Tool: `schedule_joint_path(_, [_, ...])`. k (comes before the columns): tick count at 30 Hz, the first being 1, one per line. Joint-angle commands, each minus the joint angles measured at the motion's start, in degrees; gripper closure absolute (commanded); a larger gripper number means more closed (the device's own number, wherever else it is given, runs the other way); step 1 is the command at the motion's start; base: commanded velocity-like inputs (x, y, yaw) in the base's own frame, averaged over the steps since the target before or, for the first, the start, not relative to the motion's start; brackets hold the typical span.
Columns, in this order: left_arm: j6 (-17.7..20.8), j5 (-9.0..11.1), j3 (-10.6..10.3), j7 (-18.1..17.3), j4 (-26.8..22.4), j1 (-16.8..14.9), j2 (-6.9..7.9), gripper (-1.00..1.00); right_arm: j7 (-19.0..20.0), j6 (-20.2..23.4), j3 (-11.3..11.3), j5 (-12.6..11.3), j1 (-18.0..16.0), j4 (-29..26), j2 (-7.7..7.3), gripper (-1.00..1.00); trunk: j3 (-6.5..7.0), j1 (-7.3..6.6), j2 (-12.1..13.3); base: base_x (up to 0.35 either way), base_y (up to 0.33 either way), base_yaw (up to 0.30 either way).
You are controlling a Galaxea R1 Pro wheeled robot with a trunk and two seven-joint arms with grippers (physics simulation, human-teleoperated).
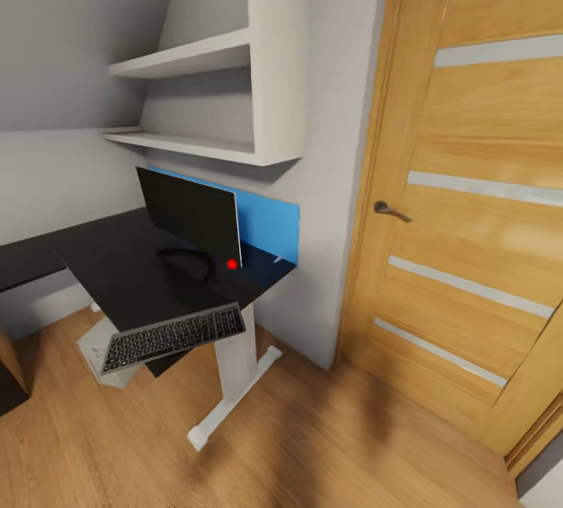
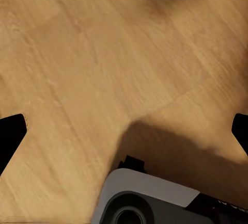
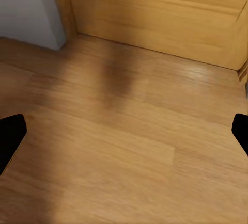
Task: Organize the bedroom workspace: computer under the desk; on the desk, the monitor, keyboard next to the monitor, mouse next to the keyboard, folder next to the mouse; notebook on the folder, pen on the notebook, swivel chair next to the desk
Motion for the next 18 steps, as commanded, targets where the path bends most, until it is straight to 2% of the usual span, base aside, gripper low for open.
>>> schedule_joint_path(1, [-0.1,0.6,0.1,0.0,-0.1,0.0,-0.03,-1.0,-0.5,-0.1,0.5,-0.1,0.0,-0.1,-0.08,-1.0,-0.03,0.01,0.0,0.0,0.0,0.286])
schedule_joint_path(18, [-0.1,0.6,0.1,0.0,-0.1,0.0,-0.03,-1.0,-0.4,0.2,0.5,-0.1,0.0,0.0,-0.11,-1.0,0.18,0.01,0.0,0.0,0.0,0.285])
